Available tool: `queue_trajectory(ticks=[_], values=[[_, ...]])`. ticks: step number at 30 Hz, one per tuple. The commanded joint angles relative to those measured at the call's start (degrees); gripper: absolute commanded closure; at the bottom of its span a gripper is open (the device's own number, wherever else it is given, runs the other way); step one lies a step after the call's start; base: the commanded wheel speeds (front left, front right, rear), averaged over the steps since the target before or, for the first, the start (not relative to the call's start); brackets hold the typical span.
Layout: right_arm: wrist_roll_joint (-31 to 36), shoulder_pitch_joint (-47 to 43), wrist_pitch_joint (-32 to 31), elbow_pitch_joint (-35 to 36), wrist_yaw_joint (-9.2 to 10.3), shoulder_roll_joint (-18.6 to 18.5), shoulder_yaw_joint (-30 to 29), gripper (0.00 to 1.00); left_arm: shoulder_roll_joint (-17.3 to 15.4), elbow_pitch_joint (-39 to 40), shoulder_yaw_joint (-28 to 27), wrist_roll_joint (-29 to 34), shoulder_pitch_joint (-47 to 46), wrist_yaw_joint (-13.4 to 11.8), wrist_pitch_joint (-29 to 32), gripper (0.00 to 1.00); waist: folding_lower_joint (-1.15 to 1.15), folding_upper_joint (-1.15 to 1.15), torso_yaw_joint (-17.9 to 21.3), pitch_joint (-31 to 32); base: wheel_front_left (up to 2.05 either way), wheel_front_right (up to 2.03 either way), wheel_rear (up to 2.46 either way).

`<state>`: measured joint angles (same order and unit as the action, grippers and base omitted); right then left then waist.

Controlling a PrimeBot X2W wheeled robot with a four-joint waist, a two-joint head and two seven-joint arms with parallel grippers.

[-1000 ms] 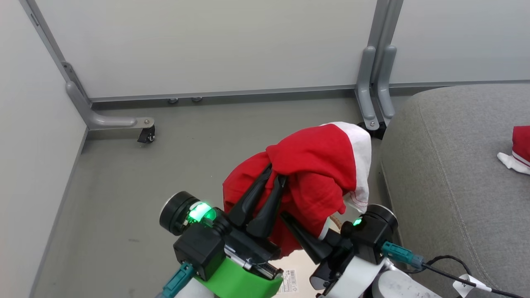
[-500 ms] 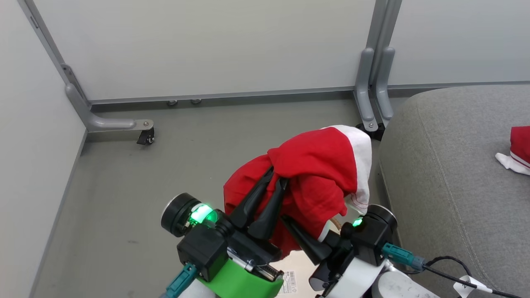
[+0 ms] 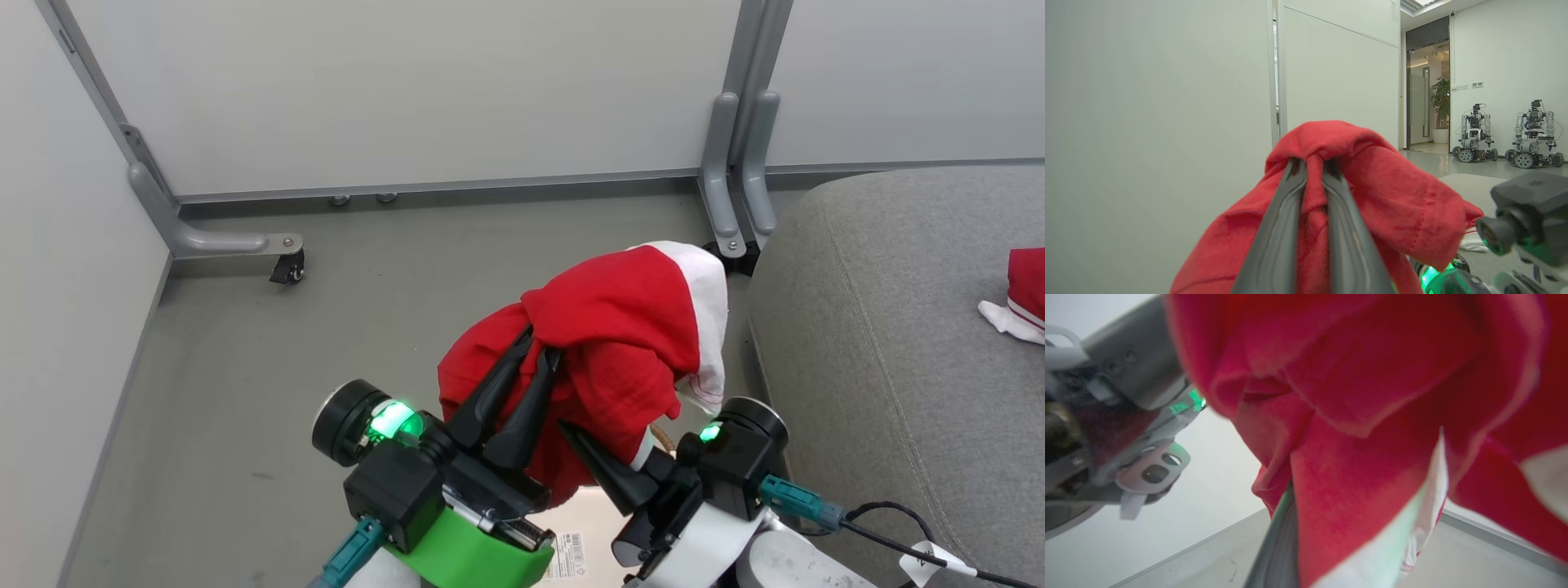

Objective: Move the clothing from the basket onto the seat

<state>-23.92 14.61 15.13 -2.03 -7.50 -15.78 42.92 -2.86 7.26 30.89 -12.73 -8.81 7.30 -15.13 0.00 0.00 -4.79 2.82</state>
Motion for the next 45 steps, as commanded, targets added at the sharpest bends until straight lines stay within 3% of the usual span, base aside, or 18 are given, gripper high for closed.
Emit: queue_trajectory(ticks=[1,4,6,7,18,27,45], values=[[0.47,-0.37,0.0,0.24,0.03,-0.09,-0.31,1.0,-0.07,-0.09,-0.3,0.5,0.12,0.07,0.0,1.0,0.0,0.0,-0.04,0.01,0.0,0.0,0.0],[0.59,-0.5,0.0,0.31,0.03,-0.04,-0.42,1.0,-0.07,-0.31,-0.27,0.28,0.13,0.08,0.0,1.0,0.0,0.0,-0.05,0.08,0.0,0.0,0.0],[0.61,-0.59,0.0,0.41,0.03,0.03,-0.51,1.0,-0.07,-0.63,-0.29,0.07,0.2,0.09,0.0,0.11,0.0,0.0,-0.04,0.11,0.0,0.0,0.0],[0.58,-0.65,0.0,0.43,0.03,0.07,-0.55,1.0,-0.07,-0.96,-0.39,-0.07,0.32,0.07,0.0,0.0,0.0,0.0,-0.04,0.15,0.0,0.0,0.0],[1.56,-1.23,0.0,1.16,0.03,0.4,-2.17,1.0,-0.08,-1.87,-3.33,0.83,1.27,-0.37,0.0,0.0,0.0,0.0,-0.65,0.56,0.0,0.0,0.0],[2.51,-2.36,0.0,2.17,0.04,0.45,-5.04,1.0,-0.09,-5.05,-9.76,3.28,4.61,-0.14,0.0,0.0,0.0,0.0,-1.24,0.9,0.0,0.0,0.0],[5.16,-7.55,0.0,5.62,0.04,1.31,-16.81,1.0,-0.1,-12.37,-17.21,3.68,12.51,0.17,0.0,0.0,0.0,0.0,-1.81,1.44,0.0,0.0,0.0]])
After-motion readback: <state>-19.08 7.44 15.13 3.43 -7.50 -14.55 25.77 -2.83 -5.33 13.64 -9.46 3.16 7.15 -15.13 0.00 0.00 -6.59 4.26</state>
